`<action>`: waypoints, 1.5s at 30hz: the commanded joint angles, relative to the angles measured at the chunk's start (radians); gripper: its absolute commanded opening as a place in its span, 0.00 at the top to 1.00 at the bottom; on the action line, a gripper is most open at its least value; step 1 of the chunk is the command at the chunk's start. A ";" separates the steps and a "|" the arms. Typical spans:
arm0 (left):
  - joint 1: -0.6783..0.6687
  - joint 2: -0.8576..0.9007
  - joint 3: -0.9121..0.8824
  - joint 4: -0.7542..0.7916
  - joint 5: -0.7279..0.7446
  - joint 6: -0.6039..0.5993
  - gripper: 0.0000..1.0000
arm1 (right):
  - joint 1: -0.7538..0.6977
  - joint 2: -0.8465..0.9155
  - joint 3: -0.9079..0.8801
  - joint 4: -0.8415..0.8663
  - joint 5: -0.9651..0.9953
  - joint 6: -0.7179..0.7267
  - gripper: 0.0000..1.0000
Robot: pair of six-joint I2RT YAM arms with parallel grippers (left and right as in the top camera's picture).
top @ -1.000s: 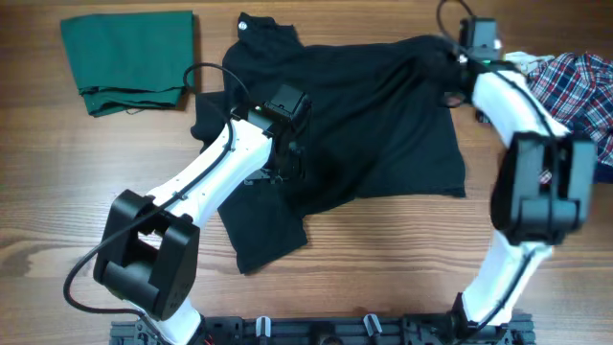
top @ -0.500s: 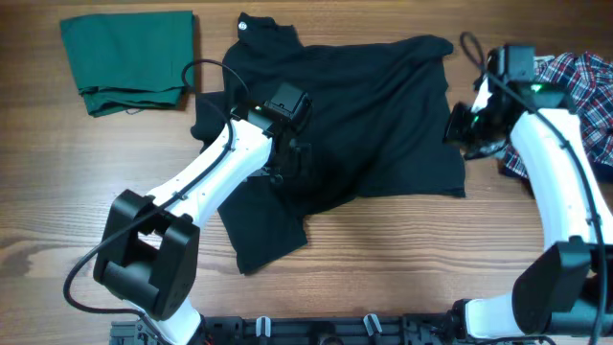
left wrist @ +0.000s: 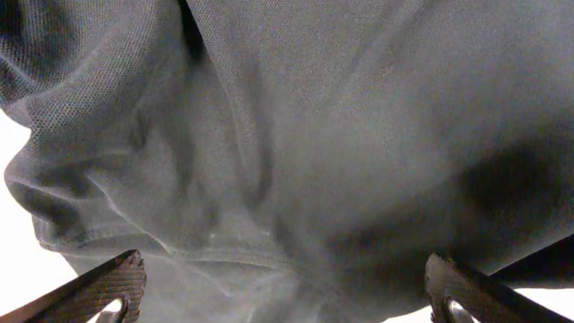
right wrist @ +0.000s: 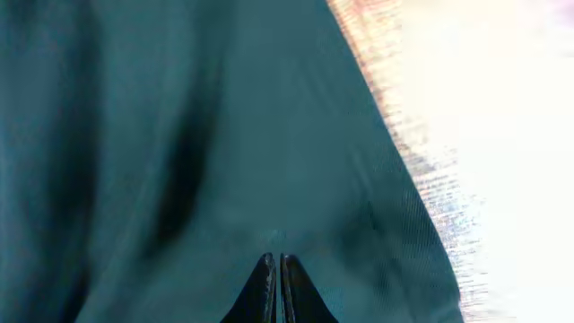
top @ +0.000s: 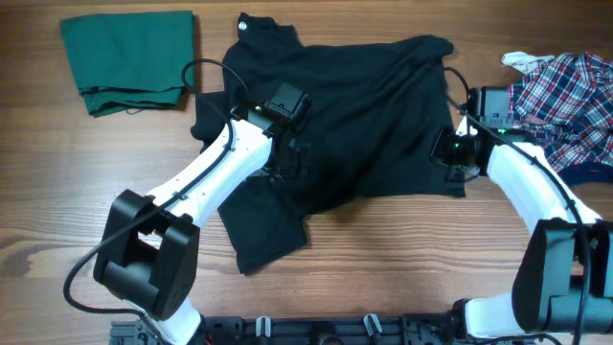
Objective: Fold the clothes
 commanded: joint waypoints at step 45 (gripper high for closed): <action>0.000 -0.018 0.012 -0.047 -0.019 0.005 0.00 | -0.107 0.010 -0.182 -0.377 0.272 0.658 0.96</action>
